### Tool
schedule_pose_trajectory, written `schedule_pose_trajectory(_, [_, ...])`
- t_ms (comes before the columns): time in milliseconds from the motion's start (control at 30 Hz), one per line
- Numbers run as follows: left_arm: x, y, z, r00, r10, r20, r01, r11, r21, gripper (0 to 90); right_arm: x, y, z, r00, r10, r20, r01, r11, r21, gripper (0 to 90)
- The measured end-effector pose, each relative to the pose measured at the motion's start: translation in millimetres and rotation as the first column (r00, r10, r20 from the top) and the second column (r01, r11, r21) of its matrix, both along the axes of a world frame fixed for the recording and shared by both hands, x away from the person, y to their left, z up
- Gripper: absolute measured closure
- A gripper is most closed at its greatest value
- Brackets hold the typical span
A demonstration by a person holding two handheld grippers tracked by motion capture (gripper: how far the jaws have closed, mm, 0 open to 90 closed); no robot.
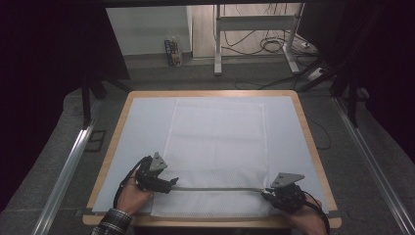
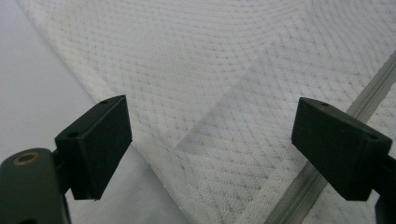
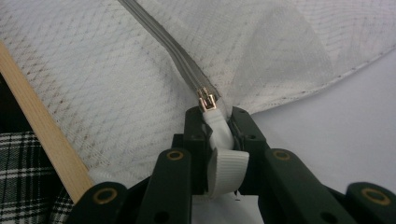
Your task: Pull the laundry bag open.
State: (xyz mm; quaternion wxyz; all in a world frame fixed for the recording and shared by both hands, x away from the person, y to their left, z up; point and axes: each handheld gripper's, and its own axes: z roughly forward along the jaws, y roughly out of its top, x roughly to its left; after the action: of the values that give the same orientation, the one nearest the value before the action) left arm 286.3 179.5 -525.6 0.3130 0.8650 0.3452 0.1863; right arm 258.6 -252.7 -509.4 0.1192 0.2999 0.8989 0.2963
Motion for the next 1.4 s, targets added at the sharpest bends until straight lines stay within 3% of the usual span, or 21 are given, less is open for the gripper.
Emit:
schedule_pose_trajectory(167, [0.2,0.1,-0.1,1.0,0.001,0.0,-0.001,1.0,0.001,12.2,0.0,-1.3,3.1,0.9998,-0.013,0.017,0.013,0.9999,0.006,79.0])
schedule_pose_trajectory(300, [0.0,-0.1,-0.5,1.0,0.001,0.0,-0.001,1.0,0.004,12.2,1.6,-1.1,-0.4,0.9998,-0.016,-0.011,0.016,0.9999,-0.007,76.1])
schedule_pose_trajectory(500, [0.1,0.0,-1.4,1.0,0.001,-0.003,-0.001,0.9999,0.012,12.2,3.1,-6.0,-2.7,0.9984,-0.054,-0.015,0.054,0.9983,-0.023,39.0])
schedule_pose_trajectory(600, [0.3,0.0,-1.7,1.0,0.002,-0.004,-0.002,0.9999,0.014,12.2,3.7,-8.6,-4.5,0.9974,-0.07,-0.015,0.069,0.9974,-0.021,32.7])
schedule_pose_trajectory(667, [0.4,-0.4,-1.8,1.0,0.0,-0.004,0.0,0.9999,0.016,12.2,2.4,-7.6,-5.1,0.9963,-0.085,-0.017,0.084,0.9963,-0.019,34.4])
schedule_pose_trajectory(833, [-0.2,-2.3,-1.6,1.0,-0.004,0.001,0.004,0.9997,0.026,12.2,-3.4,-5.1,-3.6,0.9935,-0.111,-0.025,0.111,0.9938,0.002,66.2])
schedule_pose_trajectory(933, [-0.7,-2.1,-0.7,1.0,-0.003,0.005,0.003,0.9997,0.023,12.2,-2.4,-7.6,-2.7,0.9892,-0.139,-0.046,0.14,0.99,0.018,78.0])
schedule_pose_trajectory(1067, [0.1,-2.3,-0.2,1.0,-0.005,0.001,0.005,0.9999,0.012,12.2,-1.0,-9.7,-1.5,0.9907,-0.126,-0.052,0.127,0.9914,0.03,79.1])
schedule_pose_trajectory(1200, [0.3,-4.3,0.3,0.9999,-0.012,0.001,0.012,0.9999,0.009,12.1,-3.1,-10.6,5.9,0.9952,-0.097,0.011,0.096,0.9925,0.076,78.9])
schedule_pose_trajectory(1300, [-0.1,-5.4,0.1,0.9999,-0.013,0.003,0.013,0.9998,0.013,12.1,-5.0,-9.1,7.5,0.9958,-0.08,0.046,0.077,0.9949,0.066,78.9])
schedule_pose_trajectory(1400, [0.1,-4.9,-0.1,0.9999,-0.012,0.0,0.012,0.9998,0.015,12.0,-5.5,-8.3,7.7,0.9966,-0.072,0.041,0.07,0.9957,0.062,78.6])
